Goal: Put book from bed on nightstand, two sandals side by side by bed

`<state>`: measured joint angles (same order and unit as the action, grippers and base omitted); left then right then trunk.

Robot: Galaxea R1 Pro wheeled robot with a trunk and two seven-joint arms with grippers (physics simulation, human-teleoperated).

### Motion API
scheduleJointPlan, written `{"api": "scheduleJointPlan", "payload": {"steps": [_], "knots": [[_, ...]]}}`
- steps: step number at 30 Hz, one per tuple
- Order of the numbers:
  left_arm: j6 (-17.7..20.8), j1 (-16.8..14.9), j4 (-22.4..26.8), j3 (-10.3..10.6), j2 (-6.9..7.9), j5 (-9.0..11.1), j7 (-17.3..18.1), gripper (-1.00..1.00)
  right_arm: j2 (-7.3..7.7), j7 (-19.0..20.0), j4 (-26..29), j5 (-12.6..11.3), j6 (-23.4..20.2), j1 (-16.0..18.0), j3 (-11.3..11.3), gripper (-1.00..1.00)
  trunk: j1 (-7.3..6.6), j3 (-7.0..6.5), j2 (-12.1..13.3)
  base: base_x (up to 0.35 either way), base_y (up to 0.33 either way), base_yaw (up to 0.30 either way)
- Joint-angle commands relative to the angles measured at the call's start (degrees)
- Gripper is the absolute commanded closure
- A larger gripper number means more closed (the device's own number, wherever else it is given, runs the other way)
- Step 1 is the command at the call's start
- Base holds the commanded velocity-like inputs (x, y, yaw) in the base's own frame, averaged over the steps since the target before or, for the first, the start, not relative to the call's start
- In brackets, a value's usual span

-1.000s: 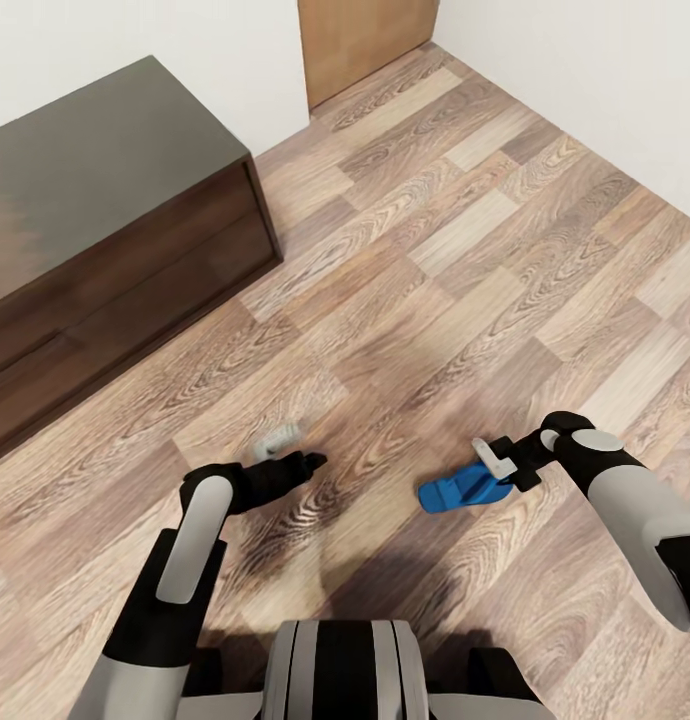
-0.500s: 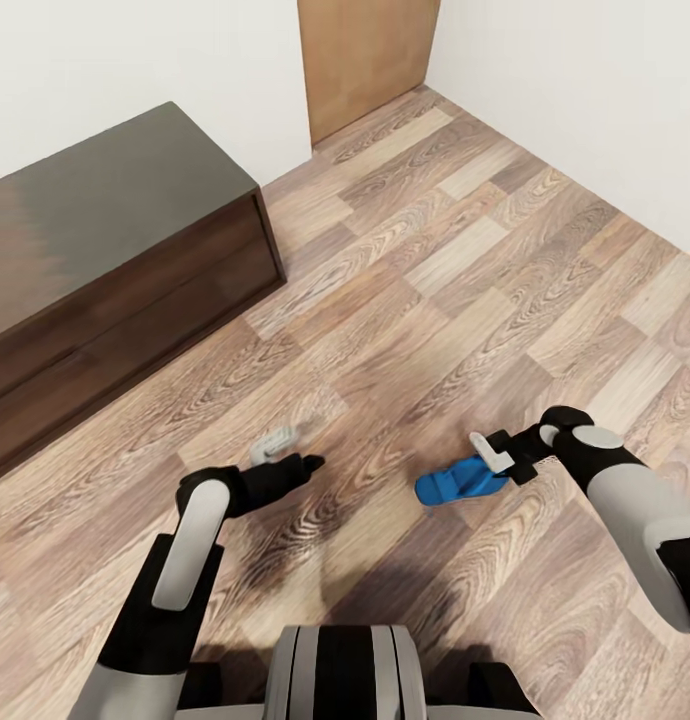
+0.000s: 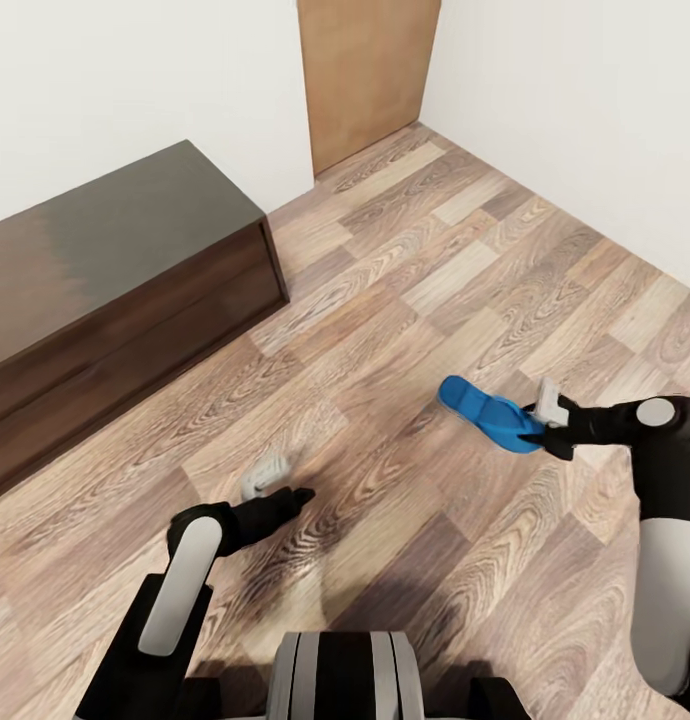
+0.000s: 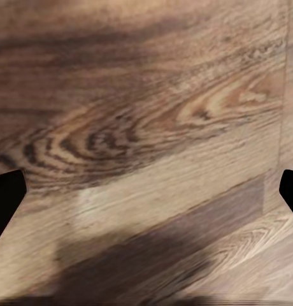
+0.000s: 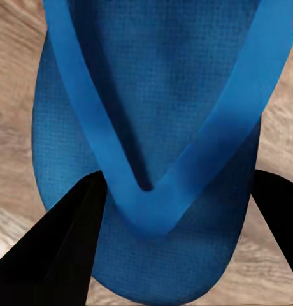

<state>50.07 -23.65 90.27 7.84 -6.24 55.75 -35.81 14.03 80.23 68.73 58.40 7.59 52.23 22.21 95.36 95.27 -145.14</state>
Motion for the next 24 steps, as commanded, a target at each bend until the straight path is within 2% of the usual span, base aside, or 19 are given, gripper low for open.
{"api": "scheduleJointPlan", "payload": {"steps": [1, 2, 6, 7, 8, 9, 12, 15, 16, 17, 18, 19, 21, 24], "knots": [[0.0, 0.4, 0.1, 0.0, 0.06, 0.6, -0.6, -1.0, -0.37, 0.9, 2.2, -1.6, -1.0, -1.2, 1.3, 1.0, -0.03, -0.2, 0.0, 0.0, 0.0, 0.0], [0.0, 1.2, 0.2, 0.0, 0.28, 0.6, -0.5, -1.0, -1.05, 1.8, 6.0, -5.1, -4.2, -3.6, 3.6, 1.0, -0.05, -0.42, 0.0, 0.0, 0.0, 0.0], [0.0, 2.1, 0.4, 0.1, 0.95, 0.6, -0.3, -1.0, -2.66, 2.6, 12.4, -10.7, -14.4, -8.5, 9.1, 1.0, -0.16, -1.31, 0.1, 0.0, 0.0, 0.0], [0.0, 2.5, 0.5, 0.2, 1.2, 0.6, -0.3, -1.0, -3.89, 2.8, 16.0, -12.2, -20.5, -11.0, 11.5, 1.0, -0.18, -1.53, 0.1, 0.0, 0.0, 0.0], [0.0, 2.8, 0.6, 0.3, 1.29, 0.6, -0.3, -1.0, -4.63, 2.9, 17.6, -12.7, -23.4, -12.3, 12.5, 1.0, -0.21, -1.75, 0.1, 0.0, 0.0, 0.0], [0.0, 3.8, 1.0, 0.3, 1.47, 0.6, -0.2, -1.0, -6.04, 3.0, 19.8, -13.5, -28.4, -14.7, 14.2, 1.0, -0.23, -1.97, 0.1, 0.0, 0.0, 0.0], [0.1, 5.3, 1.5, 0.2, 2.39, 0.6, 0.0, -1.0, -7.87, 3.0, 22.1, -14.1, -35.5, -17.7, 17.3, 1.0, -0.31, -2.65, 0.1, 0.0, 0.0, 0.069], [0.1, 5.9, 1.7, 0.2, 3.31, 0.6, 0.6, -1.0, -8.95, 2.8, 22.9, -14.2, -38.5, -19.0, 18.6, 1.0, -0.39, -3.33, 0.2, 0.0, 0.0, 0.175], [0.1, 6.1, 1.7, 0.2, 3.54, 0.6, 0.9, -1.0, -9.56, 2.7, 23.1, -14.3, -39.1, -19.3, 18.8, 1.0, -0.41, -3.55, 0.2, 0.0, 0.0, 0.215], [0.1, 6.9, 1.7, 0.1, 4.08, 0.5, 1.4, -1.0, -11.06, 2.5, 23.3, -14.3, -40.0, -19.7, 19.1, 1.0, -0.44, -3.78, 0.2, 0.0, 0.0, 0.241], [0.0, 7.3, 1.8, 0.0, 4.44, 0.5, 1.6, -1.0, -11.88, 2.3, 23.4, -14.3, -40.4, -19.9, 19.2, 1.0, -0.47, -4.0, 0.2, 0.0, 0.0, 0.251], [0.0, 7.3, 1.8, 0.0, 4.44, 0.5, 1.6, -1.0, -11.88, 2.3, 23.4, -14.3, -40.4, -19.9, 19.2, 1.0, -0.49, -4.22, 0.2, 0.0, 0.0, 0.251], [-0.7, 8.9, 1.8, -0.4, 6.79, 0.5, 2.4, -1.0, -15.42, 1.9, 23.6, -14.4, -41.0, -20.2, 19.0, 1.0, -0.54, -4.67, 0.3, 0.0, 0.0, 0.268], [-2.5, 9.5, 1.8, -0.6, 8.32, 0.5, 3.3, -1.0, -17.87, 1.8, 23.7, -14.3, -41.3, -20.4, 17.3, 1.0, -0.62, -5.33, 0.3, 0.0, 0.0, 0.279]]}}
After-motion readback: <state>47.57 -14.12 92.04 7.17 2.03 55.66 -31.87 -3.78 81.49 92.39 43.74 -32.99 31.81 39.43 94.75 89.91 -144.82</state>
